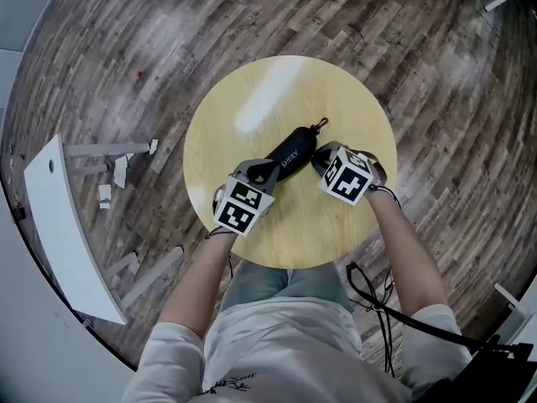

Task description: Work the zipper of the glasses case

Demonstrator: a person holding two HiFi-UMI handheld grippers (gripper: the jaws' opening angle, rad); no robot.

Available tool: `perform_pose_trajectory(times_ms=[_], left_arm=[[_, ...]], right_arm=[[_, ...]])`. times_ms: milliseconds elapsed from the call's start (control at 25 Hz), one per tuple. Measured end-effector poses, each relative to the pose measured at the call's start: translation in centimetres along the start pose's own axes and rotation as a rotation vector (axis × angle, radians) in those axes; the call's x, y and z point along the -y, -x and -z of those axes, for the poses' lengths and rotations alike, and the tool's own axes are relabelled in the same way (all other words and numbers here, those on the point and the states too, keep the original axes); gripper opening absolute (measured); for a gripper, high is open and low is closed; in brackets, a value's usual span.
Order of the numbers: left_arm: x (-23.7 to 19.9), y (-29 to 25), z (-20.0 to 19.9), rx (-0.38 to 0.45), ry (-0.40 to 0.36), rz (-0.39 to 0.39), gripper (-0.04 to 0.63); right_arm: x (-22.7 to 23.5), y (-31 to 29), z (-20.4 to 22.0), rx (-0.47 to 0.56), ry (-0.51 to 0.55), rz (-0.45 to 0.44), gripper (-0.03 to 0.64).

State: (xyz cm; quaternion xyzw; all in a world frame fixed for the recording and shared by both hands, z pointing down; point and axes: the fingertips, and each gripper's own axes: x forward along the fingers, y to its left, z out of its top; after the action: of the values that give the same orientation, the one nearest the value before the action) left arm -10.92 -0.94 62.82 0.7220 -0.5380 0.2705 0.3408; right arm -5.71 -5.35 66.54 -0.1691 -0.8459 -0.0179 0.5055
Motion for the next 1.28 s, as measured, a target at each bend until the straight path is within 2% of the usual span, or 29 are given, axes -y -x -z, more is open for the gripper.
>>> perform_pose_trajectory(times_ms=[320, 400, 520, 680, 880, 1000, 1280], left_arm=[[0.1, -0.1, 0.1, -0.002, 0.014, 0.004, 0.009], [0.3, 0.2, 0.0, 0.002, 0.013, 0.009, 0.009], [0.3, 0.6, -1.5, 0.054, 0.009, 0.011, 0.009], [0.9, -1.3, -3.8, 0.065, -0.057, 0.070, 0.009], [3.8, -5.6, -6.9, 0.023, -0.128, 0.101, 0.009], [4.5, -6.6, -7.1, 0.020, -0.125, 0.133, 0.008], [4.6, -6.8, -7.0, 0.027, -0.130, 0.113, 0.008]], right_arm=[[-4.7, -2.0, -1.6, 0.043, -0.037, -0.041, 0.000], [-4.6, -1.8, -1.3, 0.044, -0.036, -0.036, 0.000], [-3.5, -0.7, 0.1, 0.017, 0.015, -0.001, 0.000], [-0.9, -0.1, 1.8, 0.006, 0.036, 0.059, 0.000], [-0.1, 2.2, 3.6, 0.039, 0.021, 0.036, 0.000], [0.0, 2.5, 4.1, 0.029, 0.023, 0.038, 0.000], [-3.4, 2.4, 5.3, 0.024, -0.032, -0.008, 0.000]])
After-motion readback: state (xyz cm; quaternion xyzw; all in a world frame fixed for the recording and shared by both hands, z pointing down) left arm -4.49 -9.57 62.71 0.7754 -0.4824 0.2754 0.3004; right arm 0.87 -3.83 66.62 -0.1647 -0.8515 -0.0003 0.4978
